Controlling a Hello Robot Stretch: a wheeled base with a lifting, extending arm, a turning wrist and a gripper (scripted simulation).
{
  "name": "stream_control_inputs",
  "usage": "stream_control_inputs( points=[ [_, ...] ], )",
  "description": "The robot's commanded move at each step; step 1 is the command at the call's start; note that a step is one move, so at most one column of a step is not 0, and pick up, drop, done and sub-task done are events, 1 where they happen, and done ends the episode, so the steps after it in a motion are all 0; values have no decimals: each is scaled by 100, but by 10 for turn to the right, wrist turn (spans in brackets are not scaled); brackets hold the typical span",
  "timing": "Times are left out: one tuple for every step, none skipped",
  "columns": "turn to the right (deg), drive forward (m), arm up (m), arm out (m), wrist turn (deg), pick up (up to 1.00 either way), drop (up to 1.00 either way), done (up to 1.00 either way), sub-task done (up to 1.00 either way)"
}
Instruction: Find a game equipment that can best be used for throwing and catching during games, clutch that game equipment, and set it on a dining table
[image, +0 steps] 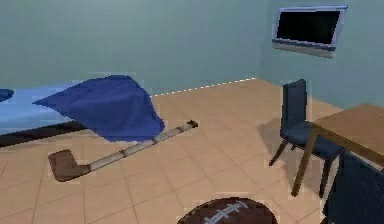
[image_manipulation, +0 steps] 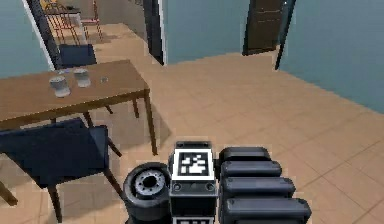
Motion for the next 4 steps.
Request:
stream_control_inputs(
  points=[
    [0, 70, 0, 0, 0, 0, 0, 0, 0],
    [90, 0, 0, 0, 0, 0, 0, 0, 0],
    [0, 100, 0, 0, 0, 0, 0, 0, 0],
    [30, 0, 0, 0, 0, 0, 0, 0, 0]
  ],
)
